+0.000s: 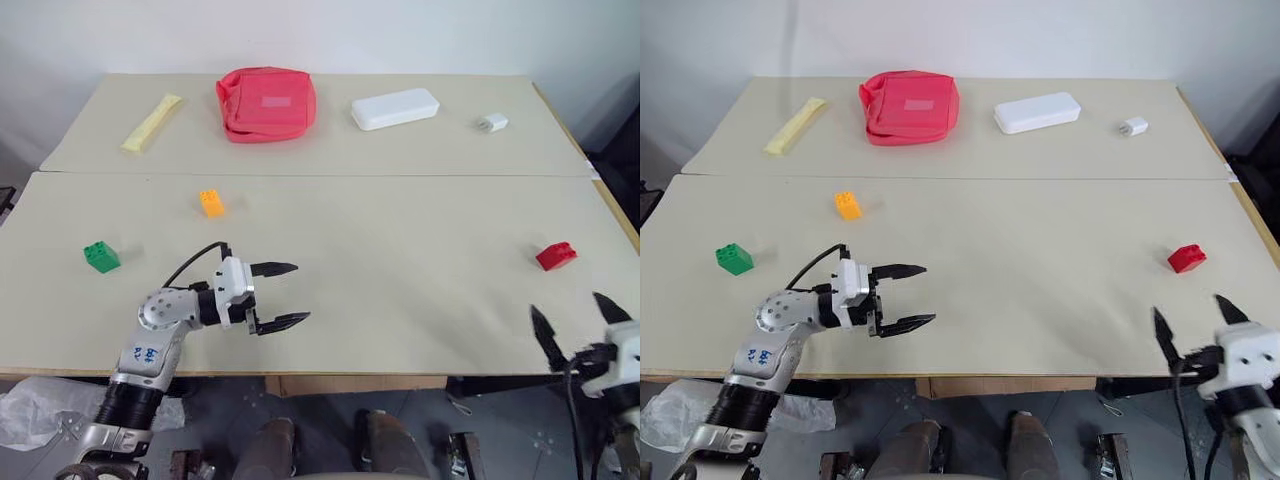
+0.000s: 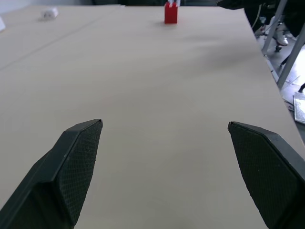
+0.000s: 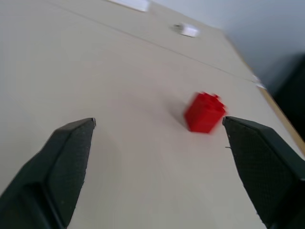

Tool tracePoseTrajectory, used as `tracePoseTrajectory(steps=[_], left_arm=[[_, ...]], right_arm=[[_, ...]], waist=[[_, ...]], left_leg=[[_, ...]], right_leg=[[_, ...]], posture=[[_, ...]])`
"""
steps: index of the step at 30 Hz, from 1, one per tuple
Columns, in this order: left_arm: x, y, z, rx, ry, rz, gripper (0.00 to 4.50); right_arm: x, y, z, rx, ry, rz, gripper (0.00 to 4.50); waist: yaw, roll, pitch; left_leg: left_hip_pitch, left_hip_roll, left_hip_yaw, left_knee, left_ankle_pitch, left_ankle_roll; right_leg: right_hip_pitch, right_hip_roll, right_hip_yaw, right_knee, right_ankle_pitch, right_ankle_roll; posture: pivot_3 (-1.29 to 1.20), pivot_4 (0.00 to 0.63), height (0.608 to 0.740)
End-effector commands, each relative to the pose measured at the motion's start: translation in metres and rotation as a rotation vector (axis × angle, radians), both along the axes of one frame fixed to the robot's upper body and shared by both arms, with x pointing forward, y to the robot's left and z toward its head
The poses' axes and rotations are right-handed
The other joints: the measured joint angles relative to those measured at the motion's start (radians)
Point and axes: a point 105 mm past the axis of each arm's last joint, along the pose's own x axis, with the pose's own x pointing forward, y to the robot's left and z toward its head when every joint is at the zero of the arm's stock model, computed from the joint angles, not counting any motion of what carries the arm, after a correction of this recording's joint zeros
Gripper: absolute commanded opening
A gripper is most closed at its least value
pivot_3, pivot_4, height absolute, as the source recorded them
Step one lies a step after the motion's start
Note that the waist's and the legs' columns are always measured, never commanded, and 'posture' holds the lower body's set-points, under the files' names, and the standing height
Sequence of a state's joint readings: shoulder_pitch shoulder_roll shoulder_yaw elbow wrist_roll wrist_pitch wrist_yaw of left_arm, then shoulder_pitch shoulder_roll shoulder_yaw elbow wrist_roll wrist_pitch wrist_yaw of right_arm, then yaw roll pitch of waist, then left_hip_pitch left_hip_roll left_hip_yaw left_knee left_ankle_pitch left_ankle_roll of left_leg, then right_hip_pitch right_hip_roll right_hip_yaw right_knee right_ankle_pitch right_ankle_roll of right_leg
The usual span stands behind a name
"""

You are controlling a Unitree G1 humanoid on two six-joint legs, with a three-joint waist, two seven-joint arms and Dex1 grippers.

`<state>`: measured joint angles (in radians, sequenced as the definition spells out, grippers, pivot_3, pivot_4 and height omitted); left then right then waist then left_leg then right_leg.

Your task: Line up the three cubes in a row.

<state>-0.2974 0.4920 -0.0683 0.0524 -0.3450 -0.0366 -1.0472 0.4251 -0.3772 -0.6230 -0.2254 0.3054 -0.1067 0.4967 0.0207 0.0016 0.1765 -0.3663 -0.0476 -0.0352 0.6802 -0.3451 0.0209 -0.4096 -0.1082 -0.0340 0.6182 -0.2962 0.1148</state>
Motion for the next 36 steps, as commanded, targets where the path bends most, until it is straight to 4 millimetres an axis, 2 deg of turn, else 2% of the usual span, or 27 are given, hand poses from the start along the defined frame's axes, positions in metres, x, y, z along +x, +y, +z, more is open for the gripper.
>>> tracePoseTrajectory(steps=[1, 3, 8, 11, 18, 26, 29, 36], left_arm=[[-0.001, -0.003, 0.007, -0.007, -0.033, -0.009, 4.49], [-0.002, -0.005, 0.008, -0.008, -0.040, -0.007, 4.49], [-0.002, -0.003, 0.008, -0.006, -0.053, 0.024, 4.49], [0.000, 0.001, 0.008, -0.004, -0.062, 0.055, 4.49], [-0.020, 0.008, 0.002, -0.009, 0.035, 0.053, 4.49], [-0.024, 0.008, 0.002, -0.017, 0.043, 0.085, 4.49], [-0.024, 0.007, 0.003, -0.014, 0.037, 0.083, 4.50], [-0.017, 0.012, 0.005, -0.001, 0.023, 0.095, 4.50]], right_arm=[[-0.008, -0.009, 0.006, 0.005, -0.008, -0.002, 4.50], [0.003, -0.008, 0.013, -0.009, 0.001, 0.031, 4.50], [0.049, -0.022, 0.047, 0.024, 0.000, 0.026, 4.50], [0.080, -0.026, 0.060, -0.012, 0.065, 0.079, 4.50], [0.125, -0.040, 0.059, 0.003, 0.190, 0.102, 4.50], [0.138, -0.046, 0.034, 0.049, 0.281, 0.106, 4.50], [0.141, -0.051, 0.031, 0.055, 0.281, 0.086, 3.86], [0.139, -0.039, 0.034, 0.062, 0.271, 0.203, 1.49]], waist=[[-0.001, 0.001, 0.000], [-0.006, 0.001, 0.000], [-0.022, 0.001, 0.000], [-0.018, 0.001, 0.000], [-0.020, 0.001, 0.000], [-0.016, 0.001, 0.000], [-0.020, 0.001, 0.000], [-0.021, 0.001, 0.000]], left_leg=[[0.000, 0.000, 0.000, 0.000, 0.000, 0.000], [0.000, 0.001, 0.002, -0.001, 0.000, 0.000], [0.003, 0.001, 0.007, 0.000, 0.001, 0.002], [0.004, 0.002, 0.007, -0.001, 0.001, 0.001], [0.001, 0.001, 0.007, 0.000, 0.000, 0.003], [-0.001, 0.000, 0.007, 0.002, 0.000, 0.003], [-0.001, 0.000, 0.007, 0.001, 0.001, 0.003], [-0.001, 0.000, 0.007, 0.001, 0.001, 0.003]], right_leg=[[0.000, 0.000, 0.001, 0.000, 0.000, 0.000], [-0.001, 0.000, 0.003, 0.000, 0.000, 0.000], [-0.001, 0.000, 0.009, 0.001, 0.001, 0.002], [-0.001, 0.000, 0.009, 0.001, 0.001, 0.002], [-0.002, 0.000, 0.009, 0.000, 0.001, 0.002], [-0.003, -0.001, 0.008, -0.002, 0.002, 0.003], [-0.003, -0.001, 0.008, -0.002, 0.002, 0.003], [-0.003, -0.001, 0.008, -0.002, 0.002, 0.003]], posture=[[0.00, 0.150, 0.740], [0.00, 0.150, 0.740], [0.00, 0.150, 0.740], [0.00, 0.150, 0.740], [0.00, 0.150, 0.740], [0.00, 0.150, 0.740], [0.00, 0.150, 0.740], [0.00, 0.150, 0.740]])
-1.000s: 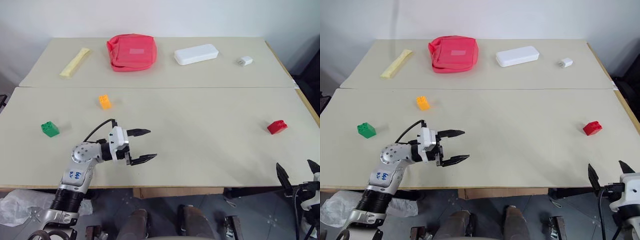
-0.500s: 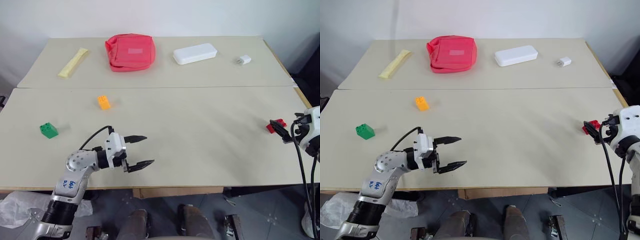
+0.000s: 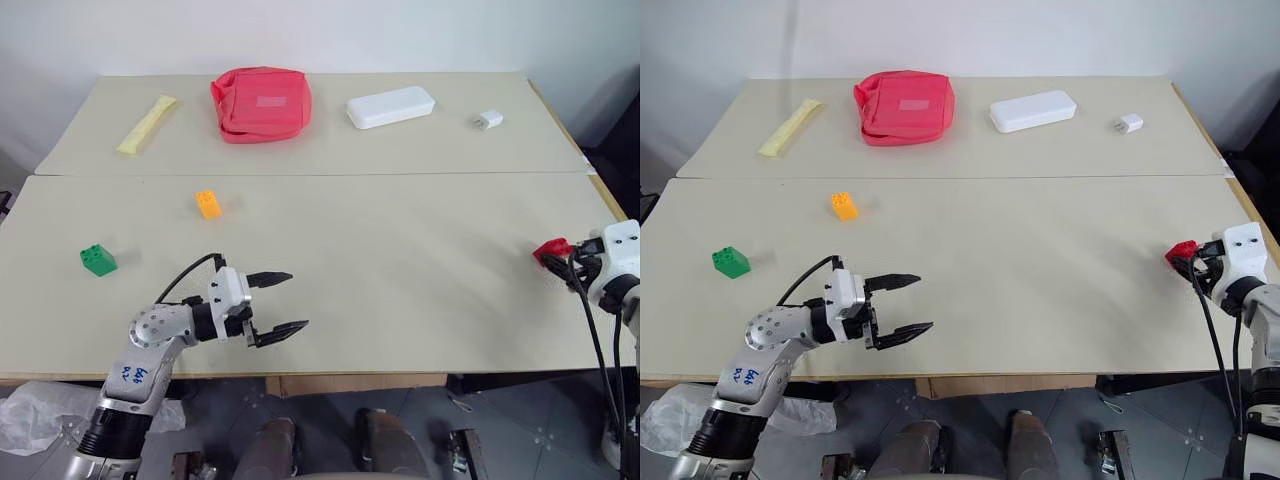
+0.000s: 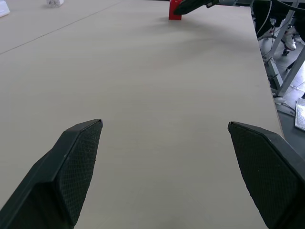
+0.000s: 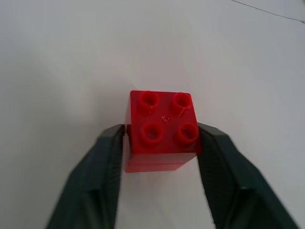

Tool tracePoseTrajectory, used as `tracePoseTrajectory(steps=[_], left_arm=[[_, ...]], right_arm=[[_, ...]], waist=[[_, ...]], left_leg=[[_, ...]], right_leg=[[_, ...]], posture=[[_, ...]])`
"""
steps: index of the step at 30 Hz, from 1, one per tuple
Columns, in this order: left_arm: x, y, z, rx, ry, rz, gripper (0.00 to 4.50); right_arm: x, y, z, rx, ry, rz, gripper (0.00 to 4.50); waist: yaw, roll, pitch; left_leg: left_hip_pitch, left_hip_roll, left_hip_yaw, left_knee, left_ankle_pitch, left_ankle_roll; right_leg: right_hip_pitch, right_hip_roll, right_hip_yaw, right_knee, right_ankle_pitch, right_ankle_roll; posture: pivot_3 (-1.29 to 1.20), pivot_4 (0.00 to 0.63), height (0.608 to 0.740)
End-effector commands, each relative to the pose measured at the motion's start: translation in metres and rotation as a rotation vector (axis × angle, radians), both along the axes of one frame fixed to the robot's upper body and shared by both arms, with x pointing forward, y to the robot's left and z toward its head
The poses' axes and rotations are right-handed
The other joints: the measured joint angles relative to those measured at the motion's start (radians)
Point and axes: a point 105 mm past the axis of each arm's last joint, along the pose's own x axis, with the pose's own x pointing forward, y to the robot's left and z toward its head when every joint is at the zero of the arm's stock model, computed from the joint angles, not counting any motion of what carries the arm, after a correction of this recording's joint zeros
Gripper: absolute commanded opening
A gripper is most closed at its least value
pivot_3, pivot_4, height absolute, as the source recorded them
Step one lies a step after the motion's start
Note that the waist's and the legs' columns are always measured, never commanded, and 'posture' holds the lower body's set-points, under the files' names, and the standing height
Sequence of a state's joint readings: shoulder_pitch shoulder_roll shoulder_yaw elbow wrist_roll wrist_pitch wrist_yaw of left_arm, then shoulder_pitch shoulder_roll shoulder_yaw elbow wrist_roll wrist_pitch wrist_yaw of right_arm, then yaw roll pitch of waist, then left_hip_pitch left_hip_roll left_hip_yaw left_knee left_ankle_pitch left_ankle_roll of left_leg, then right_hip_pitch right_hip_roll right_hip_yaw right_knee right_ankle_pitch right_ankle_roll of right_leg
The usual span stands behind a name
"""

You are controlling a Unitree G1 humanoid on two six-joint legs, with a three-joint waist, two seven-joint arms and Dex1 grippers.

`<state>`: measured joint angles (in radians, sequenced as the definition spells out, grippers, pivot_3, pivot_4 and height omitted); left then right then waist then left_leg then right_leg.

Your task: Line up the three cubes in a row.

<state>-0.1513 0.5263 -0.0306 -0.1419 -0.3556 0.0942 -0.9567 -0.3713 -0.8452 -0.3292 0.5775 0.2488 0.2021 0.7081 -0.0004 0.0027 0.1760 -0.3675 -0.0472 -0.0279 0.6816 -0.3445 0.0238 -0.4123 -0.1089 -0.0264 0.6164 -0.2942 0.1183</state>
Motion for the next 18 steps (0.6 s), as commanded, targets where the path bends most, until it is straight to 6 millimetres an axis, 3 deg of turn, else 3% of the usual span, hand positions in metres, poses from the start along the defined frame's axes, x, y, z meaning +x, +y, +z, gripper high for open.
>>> tracePoseTrajectory(steps=[1, 3, 6, 9, 13, 18], left_arm=[[0.002, 0.003, 0.010, -0.006, -0.046, 0.003, 4.50], [0.003, 0.003, 0.010, -0.005, -0.049, 0.004, 4.50], [0.008, 0.011, 0.009, -0.029, -0.038, 0.044, 4.50], [0.012, 0.025, 0.007, -0.046, -0.021, 0.109, 4.50], [0.011, 0.037, 0.000, -0.028, -0.006, 0.153, 4.50], [0.004, 0.039, -0.004, -0.023, 0.001, 0.174, 4.50]], right_arm=[[-0.002, 0.008, 0.015, 0.019, -0.058, 0.094, 1.48], [-0.003, 0.018, 0.023, 0.041, -0.089, 0.162, 1.48], [-0.005, 0.065, 0.035, 0.029, -0.074, 0.423, 1.48], [-0.015, 0.138, 0.037, -0.055, 0.014, 0.780, 1.48], [-0.026, 0.208, 0.035, -0.116, 0.157, 1.075, 1.48], [-0.019, 0.262, 0.026, -0.195, 0.176, 1.274, 1.48]], waist=[[0.000, 0.000, 0.000], [0.001, 0.000, 0.000], [0.000, 0.000, 0.000], [-0.007, 0.000, 0.000], [-0.003, 0.000, 0.000], [0.006, 0.000, 0.000]], left_leg=[[0.000, 0.000, 0.000, 0.000, 0.000, 0.000], [0.000, 0.000, 0.000, 0.000, 0.000, 0.000], [0.000, 0.000, 0.000, 0.000, 0.000, 0.000], [0.000, 0.002, 0.000, 0.000, 0.000, -0.001], [-0.001, 0.005, 0.000, 0.000, -0.001, -0.003], [-0.002, 0.004, -0.002, 0.000, -0.001, -0.003]], right_leg=[[0.000, 0.000, 0.000, 0.000, 0.000, 0.000], [0.000, 0.000, 0.000, 0.000, 0.000, 0.000], [0.000, 0.000, 0.000, 0.000, 0.000, 0.000], [0.000, 0.001, 0.000, 0.000, 0.000, 0.000], [-0.002, 0.004, 0.001, -0.001, 0.000, 0.000], [-0.001, 0.003, -0.001, -0.004, 0.000, 0.000]], posture=[[0.00, 0.150, 0.740], [0.00, 0.150, 0.740], [0.00, 0.150, 0.740], [0.00, 0.150, 0.740], [0.00, 0.150, 0.740], [0.00, 0.150, 0.740]])
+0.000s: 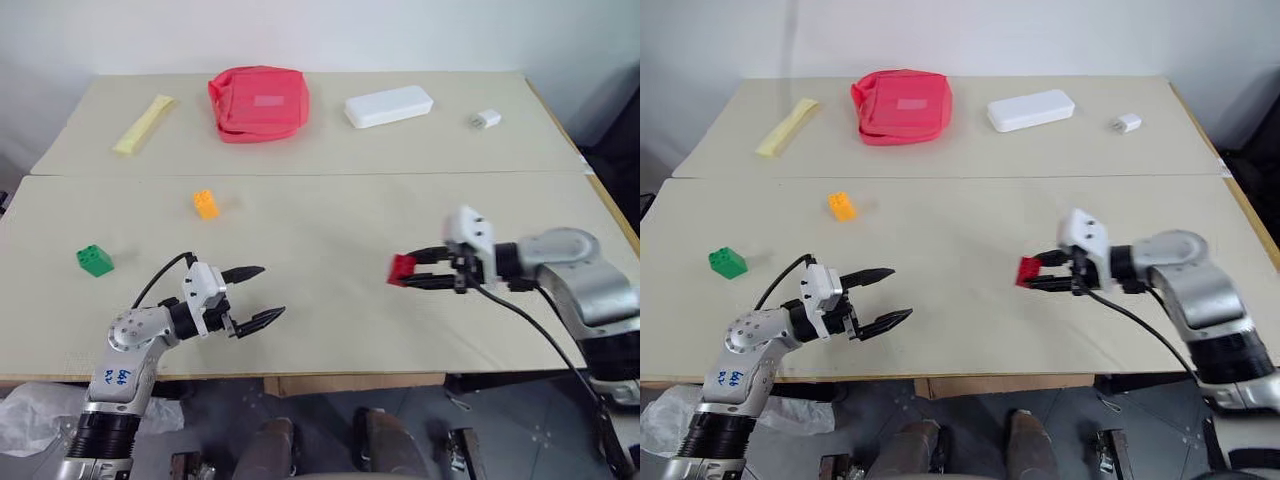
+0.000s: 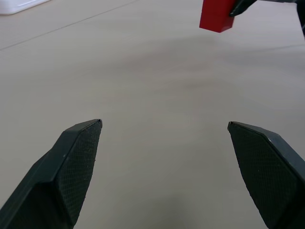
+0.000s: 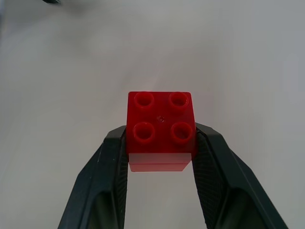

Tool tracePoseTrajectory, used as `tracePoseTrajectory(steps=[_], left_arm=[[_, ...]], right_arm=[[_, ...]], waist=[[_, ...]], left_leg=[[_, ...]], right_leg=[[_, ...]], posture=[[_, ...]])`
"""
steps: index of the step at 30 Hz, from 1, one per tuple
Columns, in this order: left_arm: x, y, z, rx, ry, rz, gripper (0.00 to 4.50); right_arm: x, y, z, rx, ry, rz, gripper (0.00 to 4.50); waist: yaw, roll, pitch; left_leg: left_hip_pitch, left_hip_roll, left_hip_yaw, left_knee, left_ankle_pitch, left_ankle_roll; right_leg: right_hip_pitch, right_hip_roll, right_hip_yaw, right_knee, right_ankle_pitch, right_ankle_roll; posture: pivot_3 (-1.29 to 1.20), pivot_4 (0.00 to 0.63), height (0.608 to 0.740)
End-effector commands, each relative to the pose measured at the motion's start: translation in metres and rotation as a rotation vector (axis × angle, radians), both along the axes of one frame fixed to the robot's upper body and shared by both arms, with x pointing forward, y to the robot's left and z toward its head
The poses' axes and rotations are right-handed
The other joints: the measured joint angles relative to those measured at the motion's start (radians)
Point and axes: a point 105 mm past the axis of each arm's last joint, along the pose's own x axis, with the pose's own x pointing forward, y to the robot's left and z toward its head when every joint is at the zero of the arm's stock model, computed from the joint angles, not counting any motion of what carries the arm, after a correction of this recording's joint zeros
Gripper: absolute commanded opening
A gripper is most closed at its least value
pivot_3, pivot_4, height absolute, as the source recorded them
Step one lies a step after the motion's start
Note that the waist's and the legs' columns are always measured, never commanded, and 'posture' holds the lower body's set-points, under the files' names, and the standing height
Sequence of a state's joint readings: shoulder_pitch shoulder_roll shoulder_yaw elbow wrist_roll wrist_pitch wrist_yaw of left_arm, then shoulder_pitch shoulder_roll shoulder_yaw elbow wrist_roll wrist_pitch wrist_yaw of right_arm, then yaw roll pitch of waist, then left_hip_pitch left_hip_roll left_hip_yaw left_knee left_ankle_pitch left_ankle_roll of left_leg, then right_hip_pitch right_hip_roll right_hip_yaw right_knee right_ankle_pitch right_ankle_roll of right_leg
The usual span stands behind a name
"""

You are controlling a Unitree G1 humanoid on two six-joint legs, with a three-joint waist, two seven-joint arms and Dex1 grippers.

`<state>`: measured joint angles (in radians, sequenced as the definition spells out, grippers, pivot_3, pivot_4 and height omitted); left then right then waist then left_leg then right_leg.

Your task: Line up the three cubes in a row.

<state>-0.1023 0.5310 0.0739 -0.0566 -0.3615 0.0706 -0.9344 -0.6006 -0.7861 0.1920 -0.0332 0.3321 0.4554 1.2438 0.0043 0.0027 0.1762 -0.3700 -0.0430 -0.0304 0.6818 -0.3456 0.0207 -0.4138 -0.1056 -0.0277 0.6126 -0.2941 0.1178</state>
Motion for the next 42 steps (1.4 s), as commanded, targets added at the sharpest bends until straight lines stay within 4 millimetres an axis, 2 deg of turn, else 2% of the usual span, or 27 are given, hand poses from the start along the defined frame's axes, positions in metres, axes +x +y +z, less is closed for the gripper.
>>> tracePoseTrajectory(steps=[1, 6, 9, 14, 17, 21, 23, 25, 26, 29, 31, 33, 37, 39, 42], left_arm=[[-0.006, 0.003, 0.007, 0.003, -0.041, 0.020, 4.50], [-0.012, 0.007, 0.008, 0.005, -0.042, 0.054, 4.50], [-0.016, 0.011, 0.007, 0.008, -0.041, 0.077, 4.50], [-0.019, 0.015, 0.006, 0.011, -0.039, 0.108, 4.50], [-0.018, 0.018, 0.006, 0.015, -0.037, 0.127, 4.50], [-0.015, 0.032, 0.001, 0.032, -0.039, 0.216, 4.50], [-0.015, 0.047, 0.000, 0.022, -0.043, 0.289, 4.50], [-0.017, 0.066, 0.000, -0.021, -0.054, 0.392, 4.50], [-0.016, 0.083, 0.004, -0.072, -0.090, 0.524, 4.50], [-0.028, 0.116, 0.001, -0.140, -0.124, 0.761, 4.50], [-0.041, 0.129, -0.006, -0.089, -0.128, 0.813, 4.50], [-0.056, 0.150, -0.009, -0.054, -0.139, 0.906, 4.50], [-0.085, 0.198, -0.010, -0.146, -0.118, 1.161, 4.50], [-0.101, 0.213, -0.019, -0.200, -0.077, 1.254, 4.50], [-0.120, 0.218, -0.039, -0.233, -0.007, 1.318, 4.50]], right_arm=[[0.006, 0.026, -0.014, -0.050, -0.024, 0.111, 1.48], [0.017, 0.042, -0.030, -0.075, -0.042, 0.170, 1.48], [0.025, 0.045, -0.035, -0.094, -0.067, 0.171, 1.48], [0.027, 0.048, -0.040, -0.105, -0.060, 0.206, 1.48], [0.026, 0.049, -0.037, -0.093, -0.066, 0.212, 2.50], [0.028, 0.046, -0.012, -0.012, -0.133, 0.201, 3.86], [0.028, 0.036, 0.010, 0.071, -0.148, 0.188, 4.46], [0.019, 0.029, 0.018, 0.102, -0.178, 0.219, 4.46], [0.001, 0.023, 0.018, 0.156, -0.164, 0.289, 4.46], [-0.025, 0.013, 0.006, 0.205, -0.127, 0.307, 4.46], [-0.032, 0.012, 0.002, 0.237, -0.165, 0.283, 4.46], [-0.037, 0.009, -0.005, 0.254, -0.202, 0.227, 4.46], [-0.048, 0.011, -0.010, 0.390, -0.277, 0.120, 4.46], [-0.051, 0.007, -0.020, 0.416, -0.314, 0.078, 4.46], [-0.048, -0.006, -0.033, 0.424, -0.329, 0.006, 4.46]], waist=[[-0.001, 0.000, 0.000], [0.000, 0.000, 0.000], [-0.008, 0.000, 0.000], [-0.008, 0.000, 0.000], [-0.009, 0.000, 0.000], [-0.008, 0.000, 0.000], [-0.008, 0.000, 0.000], [-0.007, 0.000, 0.000], [-0.007, 0.000, 0.000], [0.001, -0.002, -0.001], [0.002, -0.002, -0.001], [0.000, -0.002, -0.001], [0.000, -0.002, 0.000], [0.000, -0.002, -0.001], [-0.002, -0.002, 0.000]], left_leg=[[0.000, 0.000, 0.000, 0.000, 0.000, 0.000], [-0.002, -0.004, -0.002, 0.000, -0.001, 0.002], [-0.002, -0.005, -0.002, 0.000, -0.001, 0.003], [0.000, -0.004, -0.002, 0.000, -0.001, 0.002], [0.000, -0.004, -0.002, 0.000, -0.001, 0.002], [-0.001, -0.004, -0.002, 0.000, -0.001, 0.002], [-0.001, -0.004, -0.003, 0.000, -0.001, 0.002], [-0.001, -0.004, -0.003, 0.000, -0.001, 0.002], [-0.001, -0.004, -0.003, -0.001, -0.001, 0.002], [-0.001, -0.003, -0.010, -0.002, -0.003, 0.001], [-0.002, -0.004, -0.010, -0.001, -0.003, 0.001], [-0.002, -0.004, -0.010, -0.001, -0.003, 0.001], [-0.001, -0.004, -0.010, -0.001, -0.003, 0.001], [0.000, -0.003, -0.010, -0.001, -0.003, 0.000], [0.001, -0.004, -0.009, -0.001, -0.003, 0.001]], right_leg=[[0.000, 0.000, 0.000, 0.000, 0.000, 0.000], [0.000, -0.004, -0.003, 0.000, 0.000, 0.000], [0.000, -0.004, -0.004, 0.001, 0.000, 0.000], [0.001, -0.004, -0.007, 0.000, 0.000, 0.000], [0.001, -0.004, -0.007, 0.000, 0.000, 0.000], [0.000, -0.004, -0.006, 0.001, 0.000, 0.000], [0.000, -0.004, -0.007, 0.001, 0.000, 0.000], [0.001, -0.004, -0.007, 0.001, 0.000, 0.000], [0.001, -0.004, -0.007, 0.000, 0.000, 0.000], [0.004, -0.004, -0.011, -0.002, 0.000, -0.001], [0.005, -0.004, -0.013, -0.002, -0.001, -0.001], [0.005, -0.004, -0.012, -0.002, -0.001, -0.001], [0.005, -0.004, -0.012, -0.005, -0.001, -0.001], [0.006, -0.004, -0.012, -0.004, -0.001, -0.001], [0.007, -0.005, -0.011, -0.004, -0.001, -0.001]], posture=[[0.00, 0.150, 0.740], [0.00, 0.150, 0.740], [0.00, 0.150, 0.740], [0.00, 0.150, 0.740], [0.00, 0.150, 0.740], [0.00, 0.150, 0.740], [0.00, 0.150, 0.740], [0.00, 0.150, 0.740], [0.00, 0.150, 0.740], [0.00, 0.150, 0.740], [0.00, 0.150, 0.740], [0.00, 0.150, 0.740], [0.00, 0.150, 0.740], [0.00, 0.150, 0.740], [0.00, 0.150, 0.740]])
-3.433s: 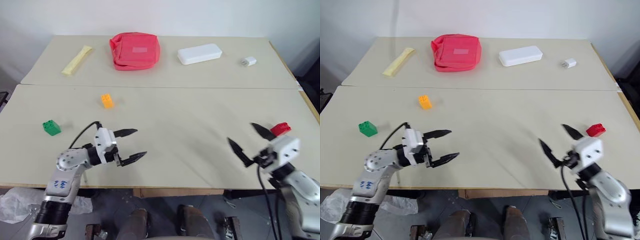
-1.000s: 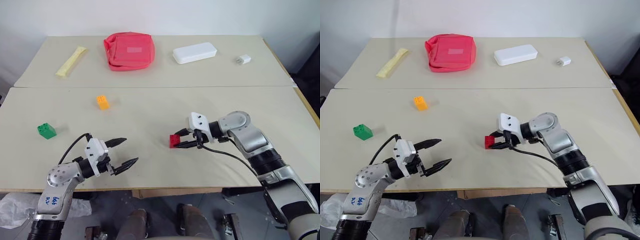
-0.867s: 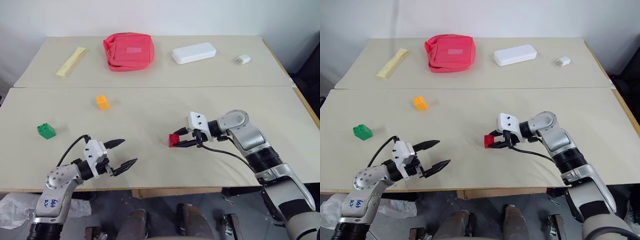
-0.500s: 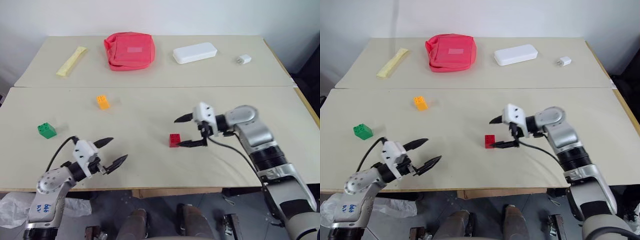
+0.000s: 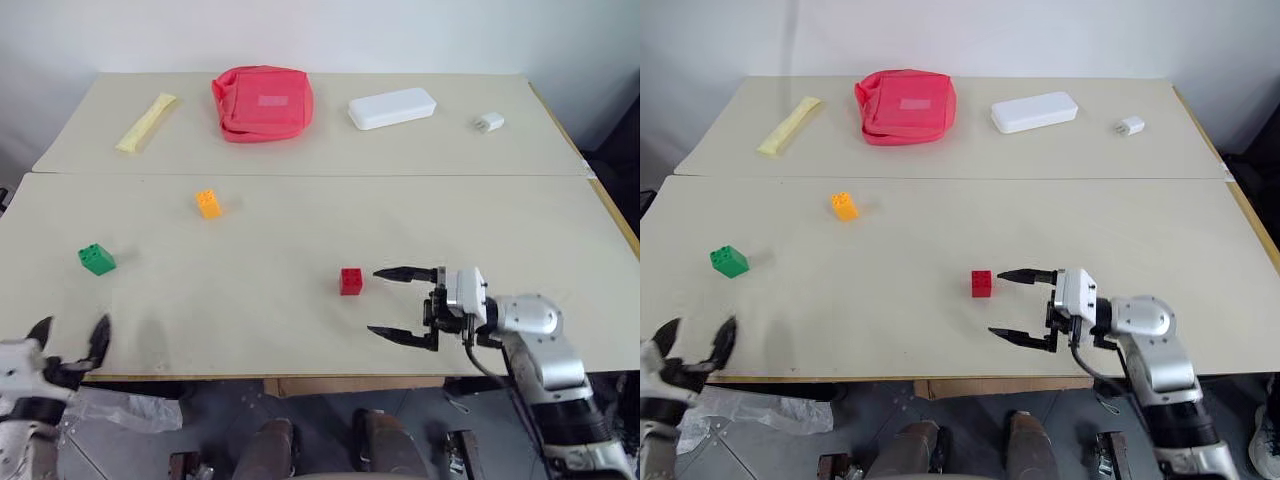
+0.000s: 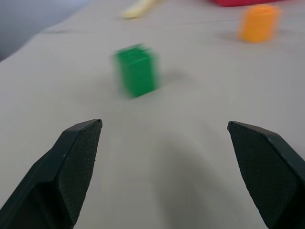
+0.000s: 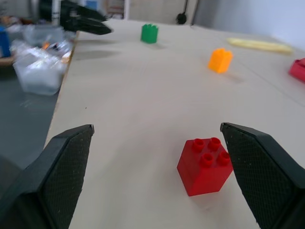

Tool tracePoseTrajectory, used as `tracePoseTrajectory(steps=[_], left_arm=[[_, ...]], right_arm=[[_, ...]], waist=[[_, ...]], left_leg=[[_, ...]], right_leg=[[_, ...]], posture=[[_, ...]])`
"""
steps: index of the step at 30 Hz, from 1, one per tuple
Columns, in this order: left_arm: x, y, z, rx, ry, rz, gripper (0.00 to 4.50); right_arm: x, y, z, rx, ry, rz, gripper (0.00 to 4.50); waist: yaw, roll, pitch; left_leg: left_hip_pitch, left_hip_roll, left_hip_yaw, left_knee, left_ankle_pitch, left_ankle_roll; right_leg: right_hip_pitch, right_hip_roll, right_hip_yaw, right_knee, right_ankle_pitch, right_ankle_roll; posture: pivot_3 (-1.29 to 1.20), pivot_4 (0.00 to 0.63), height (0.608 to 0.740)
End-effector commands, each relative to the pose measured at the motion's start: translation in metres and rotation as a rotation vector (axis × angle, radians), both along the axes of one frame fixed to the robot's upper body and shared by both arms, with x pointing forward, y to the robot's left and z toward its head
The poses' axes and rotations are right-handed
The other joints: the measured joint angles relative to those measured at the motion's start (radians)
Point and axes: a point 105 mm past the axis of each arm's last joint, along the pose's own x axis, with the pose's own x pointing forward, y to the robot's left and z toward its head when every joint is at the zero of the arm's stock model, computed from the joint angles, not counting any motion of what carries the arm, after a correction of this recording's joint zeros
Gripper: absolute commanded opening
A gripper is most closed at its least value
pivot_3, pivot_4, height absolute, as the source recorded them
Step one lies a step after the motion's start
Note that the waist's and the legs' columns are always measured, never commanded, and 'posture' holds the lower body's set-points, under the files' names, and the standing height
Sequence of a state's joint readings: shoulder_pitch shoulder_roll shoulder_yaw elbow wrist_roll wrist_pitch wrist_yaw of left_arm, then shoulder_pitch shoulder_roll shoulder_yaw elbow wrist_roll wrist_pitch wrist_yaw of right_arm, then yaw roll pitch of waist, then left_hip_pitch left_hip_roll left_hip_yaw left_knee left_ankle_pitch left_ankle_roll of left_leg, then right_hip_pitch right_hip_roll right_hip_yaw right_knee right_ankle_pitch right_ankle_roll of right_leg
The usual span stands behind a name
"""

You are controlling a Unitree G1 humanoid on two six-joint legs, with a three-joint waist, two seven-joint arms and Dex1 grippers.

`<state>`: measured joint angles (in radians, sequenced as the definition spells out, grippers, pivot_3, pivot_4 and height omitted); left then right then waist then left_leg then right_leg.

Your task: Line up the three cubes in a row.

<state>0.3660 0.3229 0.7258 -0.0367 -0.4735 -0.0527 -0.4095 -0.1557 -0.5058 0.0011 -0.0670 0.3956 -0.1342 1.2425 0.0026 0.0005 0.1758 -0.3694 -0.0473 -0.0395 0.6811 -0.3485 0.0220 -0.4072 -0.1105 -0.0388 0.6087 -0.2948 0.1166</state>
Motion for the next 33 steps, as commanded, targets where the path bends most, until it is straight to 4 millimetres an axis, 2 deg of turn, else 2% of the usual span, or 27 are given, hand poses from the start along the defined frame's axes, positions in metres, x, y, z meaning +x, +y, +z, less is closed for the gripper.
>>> tracePoseTrajectory(steps=[1, 2, 4, 7, 11, 15, 17, 20, 25, 30, 33], left_arm=[[-0.022, 0.007, -0.015, -0.055, 0.028, 0.069, 4.50], [-0.023, 0.007, -0.018, -0.057, 0.032, 0.073, 4.50], [-0.021, -0.004, -0.020, -0.083, 0.013, 0.046, 4.50], [-0.013, -0.011, -0.015, -0.086, -0.024, 0.045, 4.50], [0.040, -0.014, 0.026, -0.027, -0.174, 0.169, 4.50], [0.071, -0.014, 0.044, -0.098, -0.203, 0.289, 4.50], [0.087, -0.023, 0.049, -0.117, -0.186, 0.280, 4.50], [0.106, -0.032, 0.051, -0.128, -0.150, 0.262, 4.50], [0.127, -0.020, 0.050, -0.115, -0.105, 0.331, 4.50], [0.141, -0.028, 0.045, -0.139, -0.080, 0.310, 4.50], [0.147, -0.031, 0.040, -0.132, -0.054, 0.300, 3.91]], right_arm=[[0.005, -0.017, 0.000, -0.004, -0.064, -0.074, 4.46], [0.004, -0.018, -0.003, -0.019, -0.059, -0.069, 4.46], [0.009, -0.022, 0.004, 0.027, -0.064, -0.109, 4.46], [0.012, -0.025, 0.009, 0.050, -0.065, -0.135, 4.46], [0.012, -0.021, 0.009, 0.037, -0.046, -0.108, 4.46], [0.012, -0.014, 0.011, 0.032, -0.036, -0.074, 4.46], [0.013, -0.013, 0.012, 0.030, -0.034, -0.071, 4.46], [0.012, -0.011, 0.012, 0.026, -0.029, -0.065, 4.46], [0.009, -0.008, 0.012, 0.021, -0.019, -0.056, 4.46], [0.008, -0.011, 0.011, 0.008, -0.020, -0.073, 4.46], [0.008, -0.012, 0.009, 0.010, -0.022, -0.090, 4.50]], waist=[[-0.001, 0.000, 0.000], [0.001, 0.000, 0.000], [0.005, 0.000, 0.000], [0.007, 0.000, 0.000], [0.026, -0.001, 0.000], [0.024, -0.003, -0.001], [0.016, -0.003, -0.001], [0.013, -0.003, -0.001], [0.021, -0.003, -0.001], [0.022, -0.003, -0.001], [0.023, -0.003, -0.001]], left_leg=[[0.000, -0.001, 0.000, 0.000, 0.000, 0.001], [0.000, -0.001, 0.000, 0.000, 0.000, 0.001], [0.001, -0.001, 0.000, 0.000, 0.000, 0.001], [0.001, -0.001, 0.000, 0.000, 0.001, 0.000], [0.000, -0.001, -0.001, 0.001, 0.001, 0.000], [0.000, -0.001, -0.003, 0.001, 0.003, -0.002], [0.000, -0.001, -0.002, 0.001, 0.002, -0.002], [0.000, -0.001, 0.000, 0.001, 0.002, -0.002], [0.000, -0.001, 0.000, 0.002, 0.003, -0.003], [0.000, -0.001, -0.001, 0.002, 0.003, -0.002], [-0.001, -0.001, -0.001, 0.002, 0.003, -0.003]], right_leg=[[0.000, -0.001, 0.000, 0.000, 0.000, 0.000], [0.000, -0.001, 0.000, 0.000, 0.000, 0.000], [0.001, -0.001, 0.000, 0.000, 0.000, 0.000], [0.001, -0.001, 0.000, 0.000, 0.000, 0.000], [0.001, -0.001, -0.001, 0.001, 0.000, 0.000], [0.001, -0.001, -0.002, 0.004, 0.000, 0.000], [-0.001, 0.000, -0.001, 0.005, 0.000, 0.000], [-0.003, 0.001, -0.001, 0.009, 0.000, 0.000], [-0.002, 0.002, -0.003, 0.009, 0.000, 0.000], [-0.002, 0.001, -0.005, 0.010, 0.000, 0.000], [-0.002, 0.001, -0.006, 0.010, 0.000, 0.000]], posture=[[0.00, 0.150, 0.740], [0.00, 0.150, 0.740], [0.00, 0.150, 0.740], [0.00, 0.150, 0.740], [0.00, 0.150, 0.740], [0.00, 0.150, 0.740], [0.00, 0.150, 0.740], [0.00, 0.150, 0.740], [0.00, 0.150, 0.740], [0.00, 0.150, 0.740], [0.00, 0.150, 0.740]])
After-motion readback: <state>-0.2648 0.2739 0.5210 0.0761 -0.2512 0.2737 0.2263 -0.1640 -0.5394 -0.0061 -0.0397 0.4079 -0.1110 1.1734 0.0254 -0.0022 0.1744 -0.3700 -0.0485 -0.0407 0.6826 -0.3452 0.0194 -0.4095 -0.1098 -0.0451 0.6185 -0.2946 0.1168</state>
